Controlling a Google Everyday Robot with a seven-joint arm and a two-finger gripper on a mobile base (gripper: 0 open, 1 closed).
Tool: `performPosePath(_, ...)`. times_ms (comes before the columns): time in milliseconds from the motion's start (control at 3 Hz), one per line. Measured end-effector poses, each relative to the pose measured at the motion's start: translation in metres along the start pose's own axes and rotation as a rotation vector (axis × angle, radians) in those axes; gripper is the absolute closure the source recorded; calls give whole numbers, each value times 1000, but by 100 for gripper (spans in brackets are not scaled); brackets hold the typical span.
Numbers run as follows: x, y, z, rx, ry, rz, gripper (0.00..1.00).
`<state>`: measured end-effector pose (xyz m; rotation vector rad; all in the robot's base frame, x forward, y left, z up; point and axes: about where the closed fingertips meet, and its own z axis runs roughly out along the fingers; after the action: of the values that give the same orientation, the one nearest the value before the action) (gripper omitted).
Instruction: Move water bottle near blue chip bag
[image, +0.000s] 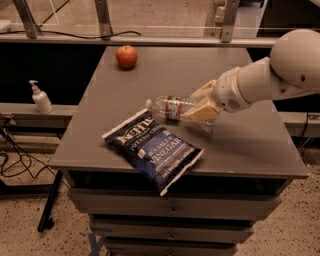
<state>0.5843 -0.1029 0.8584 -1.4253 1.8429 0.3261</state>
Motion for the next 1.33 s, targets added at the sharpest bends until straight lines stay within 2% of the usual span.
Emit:
performPosePath(333,5,-1,1,10,4,13,13)
performPosePath(667,8,-2,2,16,10,20,0)
performPosePath(1333,13,-13,-4,35,17,14,0)
